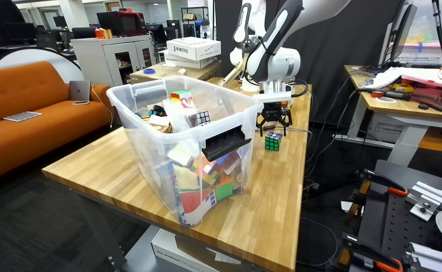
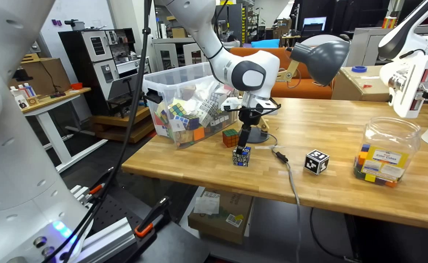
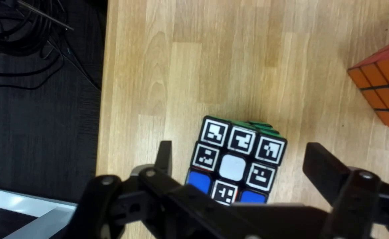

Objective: Pick the Rubik's cubes and put them in the plastic box

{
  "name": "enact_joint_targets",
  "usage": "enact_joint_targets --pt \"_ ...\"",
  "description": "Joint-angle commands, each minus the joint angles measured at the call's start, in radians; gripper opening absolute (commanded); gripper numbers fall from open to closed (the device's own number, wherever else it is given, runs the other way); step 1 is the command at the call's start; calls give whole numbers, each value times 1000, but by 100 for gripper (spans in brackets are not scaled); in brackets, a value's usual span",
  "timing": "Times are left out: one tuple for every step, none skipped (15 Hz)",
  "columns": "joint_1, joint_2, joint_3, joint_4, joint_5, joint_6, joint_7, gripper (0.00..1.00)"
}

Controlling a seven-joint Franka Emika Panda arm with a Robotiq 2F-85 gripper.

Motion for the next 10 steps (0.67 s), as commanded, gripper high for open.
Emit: enact_joint_targets --pt "1 -8 -3 -15 8 -19 13 100" --pt "-1 -2 -1 -14 9 -24 15 100" --pt "-3 3 0 -12 12 -32 15 100" --pt "-7 11 3 -7 17 -44 15 100" --pt "-7 16 3 -5 16 -47 18 100" --pt "-7 19 4 -4 22 -36 20 75" --pt "-9 21 7 -1 25 -39 16 74" --pt "-9 19 9 -1 27 -35 15 66" --pt "-8 15 10 -2 29 -34 13 60" --pt "-7 11 11 -1 32 -32 12 52"
